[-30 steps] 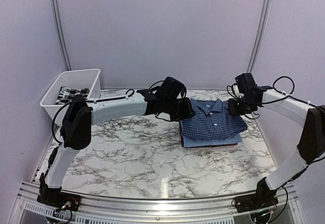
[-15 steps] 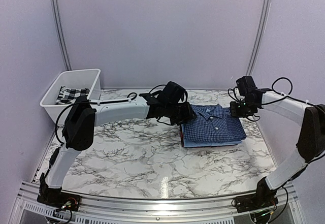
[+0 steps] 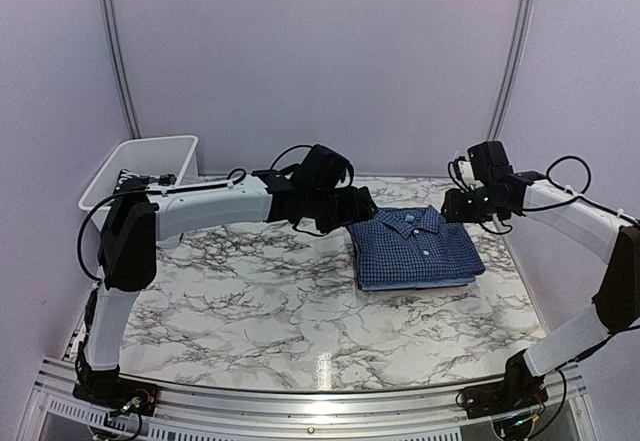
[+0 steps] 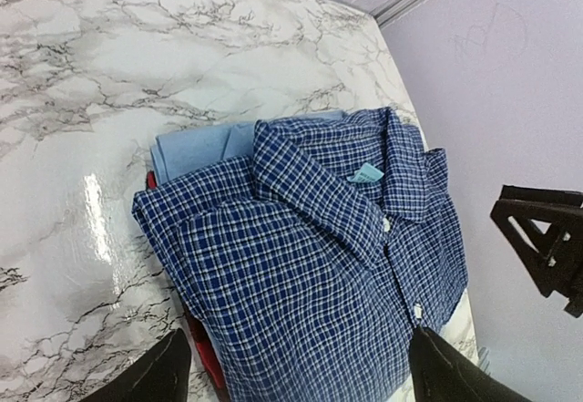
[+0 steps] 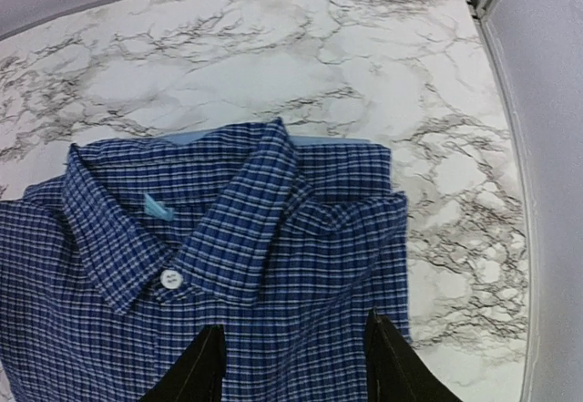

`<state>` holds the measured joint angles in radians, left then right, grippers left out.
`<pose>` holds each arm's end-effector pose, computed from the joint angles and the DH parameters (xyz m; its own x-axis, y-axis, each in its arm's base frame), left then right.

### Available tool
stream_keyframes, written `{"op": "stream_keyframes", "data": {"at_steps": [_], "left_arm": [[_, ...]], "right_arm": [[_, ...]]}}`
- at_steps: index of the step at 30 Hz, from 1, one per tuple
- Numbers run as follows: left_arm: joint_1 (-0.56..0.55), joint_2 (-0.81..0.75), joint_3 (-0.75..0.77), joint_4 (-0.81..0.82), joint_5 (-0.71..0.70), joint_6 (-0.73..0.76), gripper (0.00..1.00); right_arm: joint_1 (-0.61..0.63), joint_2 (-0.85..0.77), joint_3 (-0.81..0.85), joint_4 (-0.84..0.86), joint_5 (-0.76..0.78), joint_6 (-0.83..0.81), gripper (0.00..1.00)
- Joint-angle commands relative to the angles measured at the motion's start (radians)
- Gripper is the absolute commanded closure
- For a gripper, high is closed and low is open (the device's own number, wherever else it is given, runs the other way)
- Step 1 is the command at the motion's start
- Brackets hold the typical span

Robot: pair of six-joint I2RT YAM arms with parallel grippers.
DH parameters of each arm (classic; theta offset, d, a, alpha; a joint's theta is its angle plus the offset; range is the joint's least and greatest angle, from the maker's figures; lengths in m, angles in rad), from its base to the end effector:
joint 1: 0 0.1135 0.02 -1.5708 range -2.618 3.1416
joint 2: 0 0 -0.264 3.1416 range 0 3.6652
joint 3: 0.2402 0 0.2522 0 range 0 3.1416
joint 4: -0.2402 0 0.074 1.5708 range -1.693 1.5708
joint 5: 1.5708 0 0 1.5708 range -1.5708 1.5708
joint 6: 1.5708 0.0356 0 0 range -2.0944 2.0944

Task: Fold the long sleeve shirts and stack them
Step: Smooth out the square-folded shirt at the center of the board.

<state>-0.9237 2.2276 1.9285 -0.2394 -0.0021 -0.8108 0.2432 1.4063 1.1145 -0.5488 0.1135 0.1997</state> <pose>0.3178 -0.4205 0.2515 -0.7905 -0.1561 -0.5922 0.3248 0.7129 -0.6215 0.2937 0.0687 0.2794 -0.7417 0.0191 -0.6705 -0.0192 0.9986 0.0496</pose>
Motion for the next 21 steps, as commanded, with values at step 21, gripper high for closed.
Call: {"op": "stream_keyframes", "data": {"at_steps": [21], "left_arm": [[0.009,-0.290,-0.315,-0.008,-0.045,0.120,0.12]], "right_arm": [[0.075,0.043,-0.127,0.166,0.051,0.084,0.26]]}}
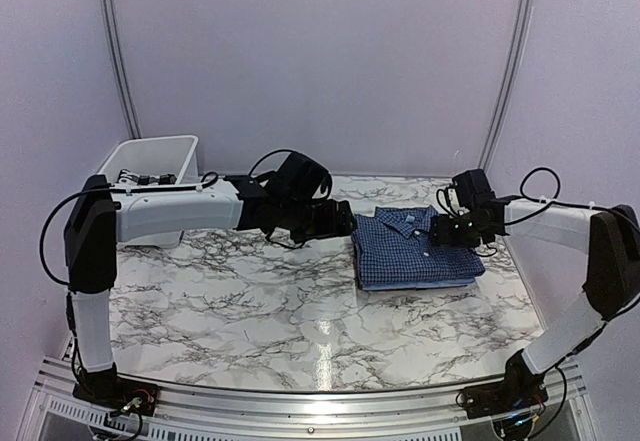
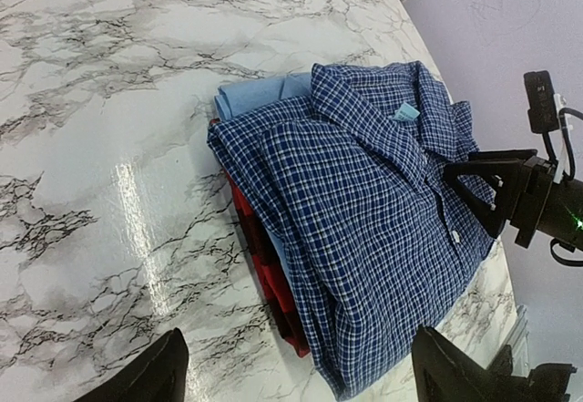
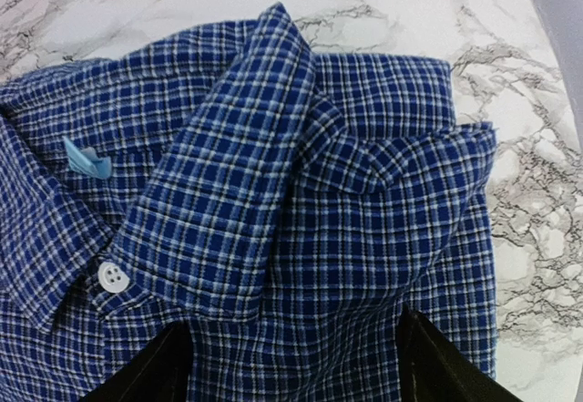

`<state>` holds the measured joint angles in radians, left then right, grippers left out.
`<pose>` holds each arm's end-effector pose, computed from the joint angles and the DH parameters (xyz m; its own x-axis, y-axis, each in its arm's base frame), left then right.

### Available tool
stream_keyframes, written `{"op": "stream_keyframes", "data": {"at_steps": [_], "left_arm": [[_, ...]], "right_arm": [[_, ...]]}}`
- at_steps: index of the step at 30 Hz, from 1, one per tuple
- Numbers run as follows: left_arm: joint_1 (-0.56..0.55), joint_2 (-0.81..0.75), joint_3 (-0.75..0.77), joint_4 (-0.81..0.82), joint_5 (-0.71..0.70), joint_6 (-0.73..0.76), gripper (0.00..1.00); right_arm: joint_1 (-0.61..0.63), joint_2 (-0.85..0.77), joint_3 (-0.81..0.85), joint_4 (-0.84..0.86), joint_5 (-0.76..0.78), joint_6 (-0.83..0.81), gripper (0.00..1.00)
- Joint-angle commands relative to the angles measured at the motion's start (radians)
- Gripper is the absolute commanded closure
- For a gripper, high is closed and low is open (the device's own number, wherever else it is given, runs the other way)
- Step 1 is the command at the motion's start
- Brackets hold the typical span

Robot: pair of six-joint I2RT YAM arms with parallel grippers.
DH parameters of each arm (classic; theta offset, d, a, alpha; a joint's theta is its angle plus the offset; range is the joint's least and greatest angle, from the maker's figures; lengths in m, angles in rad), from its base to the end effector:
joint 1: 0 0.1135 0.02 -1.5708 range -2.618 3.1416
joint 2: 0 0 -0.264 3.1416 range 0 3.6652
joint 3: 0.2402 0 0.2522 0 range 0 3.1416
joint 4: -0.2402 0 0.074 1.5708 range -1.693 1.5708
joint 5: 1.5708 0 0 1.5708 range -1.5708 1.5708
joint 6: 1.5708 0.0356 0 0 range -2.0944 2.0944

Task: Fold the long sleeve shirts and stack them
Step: Smooth out the square-folded shirt at the center of the board, then move the square-folded shirt to the corner of the board.

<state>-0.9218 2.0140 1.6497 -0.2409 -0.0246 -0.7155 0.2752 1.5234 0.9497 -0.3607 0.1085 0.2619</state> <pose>0.2869 -0.3768 0.2584 -0.7740 -0.0648 -0.6299 0.3664 0.7655 -0.5289 0.3002 0.0807 0.2067 -0.8015 0.0412 -0.5966 -0.0007 0.9976 0.0698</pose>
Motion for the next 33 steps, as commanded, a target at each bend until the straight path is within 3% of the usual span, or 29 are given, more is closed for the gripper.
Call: {"op": "stream_keyframes", "data": {"at_steps": [1,12,16,18,21,33], "left_arm": [[0.009,-0.087,-0.048,-0.005,-0.024,0.028,0.12],[0.027,-0.220,-0.177,0.007,-0.045,0.051,0.05],[0.032,-0.262,-0.224,0.015,-0.055,0.053,0.03],[0.035,-0.283,-0.246,0.019,-0.057,0.053,0.02],[0.039,-0.308,-0.271,0.023,-0.058,0.058,0.02],[0.068,-0.367,-0.334,0.031,-0.061,0.058,0.01]], "right_arm": [[0.074,-0.091,0.037,-0.042,0.066,0.030,0.25],[0.515,-0.204,-0.044,-0.186,0.209,0.335,0.15],[0.651,-0.204,-0.067,-0.199,0.232,0.471,0.02],[0.699,-0.194,-0.074,-0.196,0.245,0.523,0.01],[0.739,-0.159,-0.084,-0.163,0.254,0.578,0.02],[0.708,0.074,-0.061,-0.025,0.279,0.577,0.02]]}}
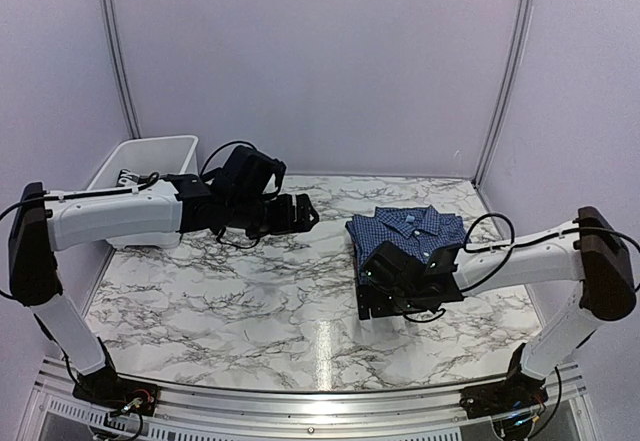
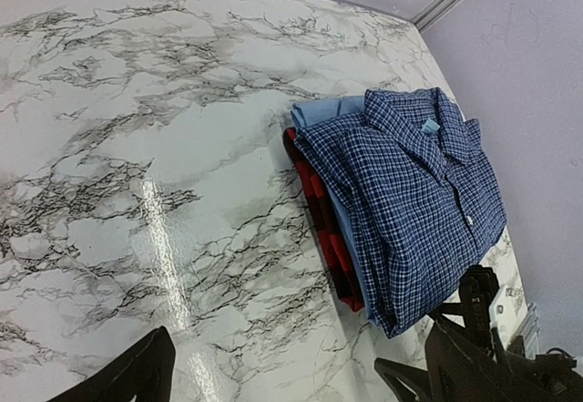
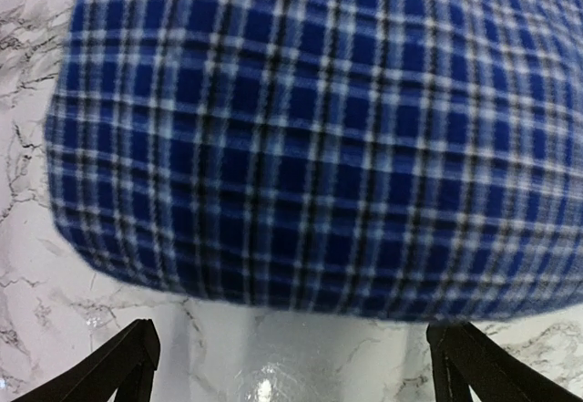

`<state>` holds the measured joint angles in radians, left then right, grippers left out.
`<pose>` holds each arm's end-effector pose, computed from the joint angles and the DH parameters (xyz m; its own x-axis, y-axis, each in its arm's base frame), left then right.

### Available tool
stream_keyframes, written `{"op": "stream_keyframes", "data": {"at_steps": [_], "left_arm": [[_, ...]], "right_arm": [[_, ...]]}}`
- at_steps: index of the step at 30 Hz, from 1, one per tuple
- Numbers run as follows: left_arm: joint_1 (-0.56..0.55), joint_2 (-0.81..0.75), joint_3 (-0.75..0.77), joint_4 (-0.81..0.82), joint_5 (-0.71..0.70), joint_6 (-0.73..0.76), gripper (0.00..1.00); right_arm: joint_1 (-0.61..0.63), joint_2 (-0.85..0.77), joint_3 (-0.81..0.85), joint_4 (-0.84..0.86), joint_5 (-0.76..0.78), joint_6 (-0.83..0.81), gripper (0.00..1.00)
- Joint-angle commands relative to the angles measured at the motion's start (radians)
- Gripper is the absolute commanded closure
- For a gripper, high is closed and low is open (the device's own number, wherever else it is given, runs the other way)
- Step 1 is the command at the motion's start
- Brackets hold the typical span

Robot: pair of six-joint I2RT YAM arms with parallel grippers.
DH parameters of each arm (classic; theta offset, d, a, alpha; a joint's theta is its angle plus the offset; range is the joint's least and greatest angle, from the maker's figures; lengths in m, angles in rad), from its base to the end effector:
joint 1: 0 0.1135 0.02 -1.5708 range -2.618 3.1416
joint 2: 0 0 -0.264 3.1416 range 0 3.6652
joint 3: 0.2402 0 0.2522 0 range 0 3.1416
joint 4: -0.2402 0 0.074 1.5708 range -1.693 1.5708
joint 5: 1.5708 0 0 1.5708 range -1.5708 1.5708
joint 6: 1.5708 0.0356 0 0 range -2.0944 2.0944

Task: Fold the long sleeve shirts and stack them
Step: Move the square-folded shirt to the corner of the board.

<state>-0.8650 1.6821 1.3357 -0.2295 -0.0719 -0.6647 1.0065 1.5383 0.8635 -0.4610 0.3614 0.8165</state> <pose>0.2562 -0.2967 0.2895 -0.7222 -0.1011 -0.6843 0.3489 0.8010 -0.4865 0.1633 0.2344 0.1739 -0.8500 -0.0684 -0.5223 -0.1332 0.9872 0.0875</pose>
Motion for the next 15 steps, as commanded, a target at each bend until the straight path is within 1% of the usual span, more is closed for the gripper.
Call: {"op": "stream_keyframes", "data": {"at_steps": [1,5,9,15], "left_arm": [[0.013,-0.035,-0.022,0.022,-0.010,0.004,0.01],[0.015,-0.040,-0.031,0.026,-0.009,-0.002,0.01],[0.016,-0.043,-0.030,0.026,-0.007,0.001,0.01],[0.018,-0.049,-0.034,0.027,-0.008,-0.001,0.01]], "right_arm": [[-0.036,0.079,0.025,0.084,0.020,0.023,0.01],[-0.075,0.120,0.018,0.140,0.028,0.005,0.01],[-0.125,0.158,0.024,0.154,0.050,-0.026,0.02],[-0.234,0.200,0.039,0.186,0.042,-0.084,0.02]]}}
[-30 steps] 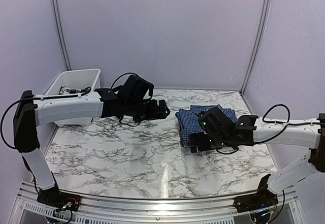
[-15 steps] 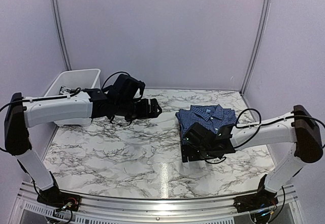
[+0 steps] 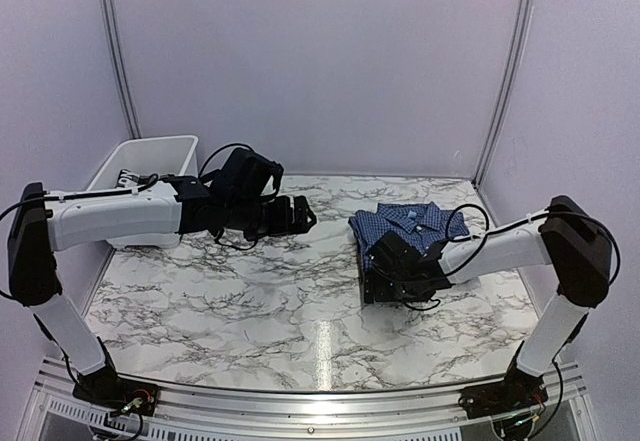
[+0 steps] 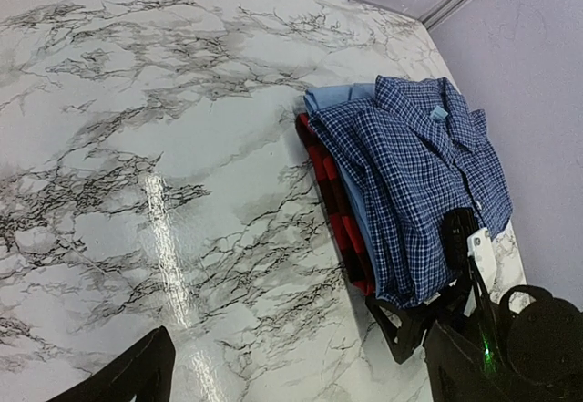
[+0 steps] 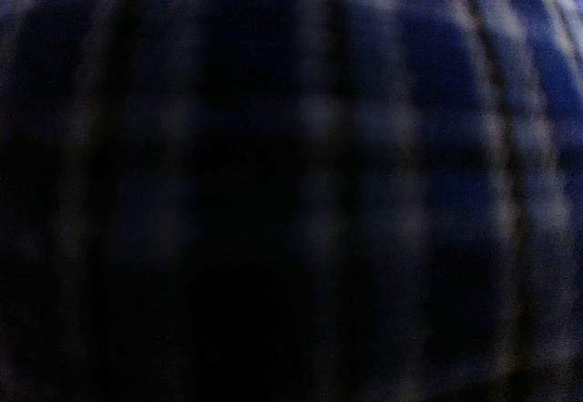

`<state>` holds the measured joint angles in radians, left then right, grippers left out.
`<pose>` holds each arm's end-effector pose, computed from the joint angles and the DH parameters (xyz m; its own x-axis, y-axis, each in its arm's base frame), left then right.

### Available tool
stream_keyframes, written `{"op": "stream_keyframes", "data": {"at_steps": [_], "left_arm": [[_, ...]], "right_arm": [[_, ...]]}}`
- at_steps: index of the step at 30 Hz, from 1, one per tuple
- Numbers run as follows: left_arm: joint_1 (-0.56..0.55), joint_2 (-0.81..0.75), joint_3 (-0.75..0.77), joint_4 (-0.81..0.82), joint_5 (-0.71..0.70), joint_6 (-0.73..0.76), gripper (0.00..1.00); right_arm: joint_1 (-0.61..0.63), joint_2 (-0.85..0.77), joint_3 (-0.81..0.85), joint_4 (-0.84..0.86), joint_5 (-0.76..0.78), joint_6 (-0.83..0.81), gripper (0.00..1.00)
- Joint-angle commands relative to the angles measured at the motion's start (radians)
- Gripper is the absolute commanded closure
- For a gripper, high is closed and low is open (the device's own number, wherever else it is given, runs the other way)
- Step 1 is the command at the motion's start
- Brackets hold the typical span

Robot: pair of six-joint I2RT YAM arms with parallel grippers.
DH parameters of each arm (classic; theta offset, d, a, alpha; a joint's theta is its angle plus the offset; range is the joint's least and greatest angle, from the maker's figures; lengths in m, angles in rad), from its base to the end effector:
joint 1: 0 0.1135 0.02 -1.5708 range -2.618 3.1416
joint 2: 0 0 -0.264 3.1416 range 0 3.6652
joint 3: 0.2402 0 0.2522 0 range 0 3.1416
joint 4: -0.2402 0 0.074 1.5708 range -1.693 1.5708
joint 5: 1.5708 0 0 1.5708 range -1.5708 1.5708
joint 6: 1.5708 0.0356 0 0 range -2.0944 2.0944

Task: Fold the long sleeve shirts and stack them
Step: Move the square-folded shirt to the corner of the board.

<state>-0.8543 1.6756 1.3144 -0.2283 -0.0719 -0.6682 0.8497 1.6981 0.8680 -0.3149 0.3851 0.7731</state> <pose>0.2574 -0.2917 0.2847 -0.7283 -0.1047 -0.6772 0.3334 0.8093 -0.4837 0.2129 0.2220 0.1376 -0.8449 0.0191 -0.5346 -0.0050 0.9990 0.0436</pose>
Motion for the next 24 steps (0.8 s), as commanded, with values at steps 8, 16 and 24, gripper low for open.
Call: {"op": "stream_keyframes", "data": {"at_steps": [8,16,24], "left_arm": [[0.010,-0.054,-0.027,0.025,-0.006,-0.002,0.01],[0.021,-0.081,-0.054,0.026,-0.011,-0.001,0.01],[0.033,-0.089,-0.055,0.024,-0.003,0.003,0.01]], "right_arm": [[-0.231,0.109,0.123,0.066,-0.010,-0.143,0.02],[-0.416,0.158,0.181,0.098,-0.115,-0.299,0.02],[-0.543,0.265,0.341,0.048,-0.196,-0.395,0.02]]}}
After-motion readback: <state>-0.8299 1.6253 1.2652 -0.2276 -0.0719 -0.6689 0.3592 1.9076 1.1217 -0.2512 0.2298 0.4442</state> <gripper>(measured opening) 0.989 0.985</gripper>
